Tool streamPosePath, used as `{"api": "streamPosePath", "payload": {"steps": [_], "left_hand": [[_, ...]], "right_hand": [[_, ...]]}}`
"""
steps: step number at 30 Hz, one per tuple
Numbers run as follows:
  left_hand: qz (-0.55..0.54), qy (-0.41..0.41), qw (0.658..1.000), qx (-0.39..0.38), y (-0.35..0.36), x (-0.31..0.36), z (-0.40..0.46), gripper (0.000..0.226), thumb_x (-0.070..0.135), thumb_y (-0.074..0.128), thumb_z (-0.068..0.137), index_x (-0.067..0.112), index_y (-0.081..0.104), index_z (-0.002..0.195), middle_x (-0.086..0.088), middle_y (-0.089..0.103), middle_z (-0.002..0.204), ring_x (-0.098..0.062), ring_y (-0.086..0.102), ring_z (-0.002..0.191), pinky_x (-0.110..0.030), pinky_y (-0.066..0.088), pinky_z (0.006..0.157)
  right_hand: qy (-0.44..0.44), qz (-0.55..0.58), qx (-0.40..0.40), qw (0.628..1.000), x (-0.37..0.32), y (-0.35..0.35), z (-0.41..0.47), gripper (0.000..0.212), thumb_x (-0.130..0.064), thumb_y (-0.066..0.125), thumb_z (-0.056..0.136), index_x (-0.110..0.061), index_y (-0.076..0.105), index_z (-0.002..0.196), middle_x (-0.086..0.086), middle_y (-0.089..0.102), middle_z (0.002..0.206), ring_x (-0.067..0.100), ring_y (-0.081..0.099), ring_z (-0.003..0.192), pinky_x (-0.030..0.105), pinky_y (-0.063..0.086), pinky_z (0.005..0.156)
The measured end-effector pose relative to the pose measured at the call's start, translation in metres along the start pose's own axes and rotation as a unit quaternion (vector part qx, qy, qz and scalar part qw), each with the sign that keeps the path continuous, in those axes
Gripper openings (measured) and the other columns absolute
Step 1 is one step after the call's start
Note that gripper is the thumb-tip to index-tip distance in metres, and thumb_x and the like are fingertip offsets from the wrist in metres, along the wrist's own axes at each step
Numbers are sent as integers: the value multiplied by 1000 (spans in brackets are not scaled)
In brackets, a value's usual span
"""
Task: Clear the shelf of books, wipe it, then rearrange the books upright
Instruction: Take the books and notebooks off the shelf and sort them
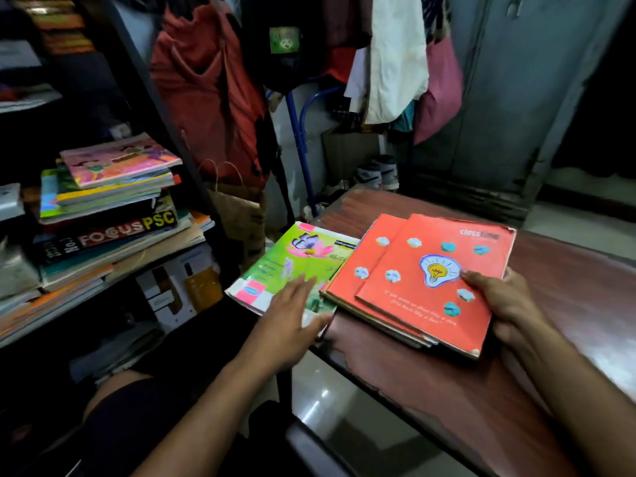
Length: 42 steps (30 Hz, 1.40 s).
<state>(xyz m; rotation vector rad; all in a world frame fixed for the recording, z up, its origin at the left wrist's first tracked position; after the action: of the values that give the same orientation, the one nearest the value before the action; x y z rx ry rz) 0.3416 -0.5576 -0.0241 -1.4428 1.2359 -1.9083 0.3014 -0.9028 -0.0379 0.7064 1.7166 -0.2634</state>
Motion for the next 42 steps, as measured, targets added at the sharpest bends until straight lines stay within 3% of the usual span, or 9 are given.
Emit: {"api": "streamPosePath", "payload": {"steps": [5,10,16,18,21,25,30,38,42], "left_hand": [[149,15,987,-62,27,14,1,72,70,37,93,36,27,156,10,12,168,-13,10,154,-46,8,124],[180,27,982,-39,3,11,-10,57,62,30,82,37,49,129,11,48,138,-21,50,125,-42,40,105],[28,30,999,-19,-4,54,19,54,45,48,101,21,44,149,1,50,148,-19,46,133,-27,31,109],[-6,20,999,-48,8,70,35,42,36,56,101,18,53,139,1,58,137,-20,51,126,-25,34,98],[-3,1,1000,-31,18,84,54,34,46,61,95,23,61,121,-1,66,118,-26,59,111,-33,43,87],[95,-15,995,-7,32,97,51,52,56,62,90,23,54,129,-5,58,122,-30,52,118,-38,40,94],[77,-11,996,-53,58,115,15,76,71,57,85,32,35,146,-8,47,129,-29,49,122,-37,42,101],[-13,-1,993,-119,48,106,-15,42,78,56,74,38,63,85,19,59,63,-3,58,62,-29,45,61],[48,47,995,-68,36,109,-13,40,54,51,96,19,63,79,6,57,82,-11,59,87,-35,45,76]], "right_hand": [[-9,9,49,999,-17,-33,13,31,2,66,88,-12,62,115,17,72,109,30,71,77,50,60,76],[-28,1,83,996,-30,-50,23,24,5,65,88,-14,60,101,13,71,99,24,69,70,37,61,52],[-7,-22,35,999,-21,-49,26,30,3,66,90,-11,61,116,14,71,105,26,72,73,44,62,65],[-14,-33,23,999,-21,-46,26,34,2,67,90,-8,61,122,15,72,108,28,71,81,45,60,75],[-19,-51,3,999,-21,-36,23,25,3,66,90,-11,65,110,10,74,97,19,73,68,36,62,65],[-9,-56,-25,998,-24,-28,20,19,4,64,91,-13,66,98,9,75,91,18,73,62,32,62,58],[16,-52,-56,997,-21,-37,-2,29,7,63,90,-10,65,114,13,77,96,25,75,71,39,63,62],[76,-73,-120,987,-5,-61,-75,29,4,63,89,-4,66,116,22,75,101,33,74,73,45,63,65],[100,-56,-135,984,-2,-61,-89,29,-2,66,88,-4,66,117,23,74,104,36,75,78,47,63,67]]}}
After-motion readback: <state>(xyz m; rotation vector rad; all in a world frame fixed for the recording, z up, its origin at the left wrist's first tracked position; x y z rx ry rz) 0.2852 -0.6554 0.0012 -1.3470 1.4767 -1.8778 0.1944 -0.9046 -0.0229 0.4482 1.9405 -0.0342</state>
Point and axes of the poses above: each hand's wrist, its own z-axis towards the middle knuckle, its own y-axis out of the palm, x = y × z, the point moved 9 cm from there along z, towards the middle knuckle
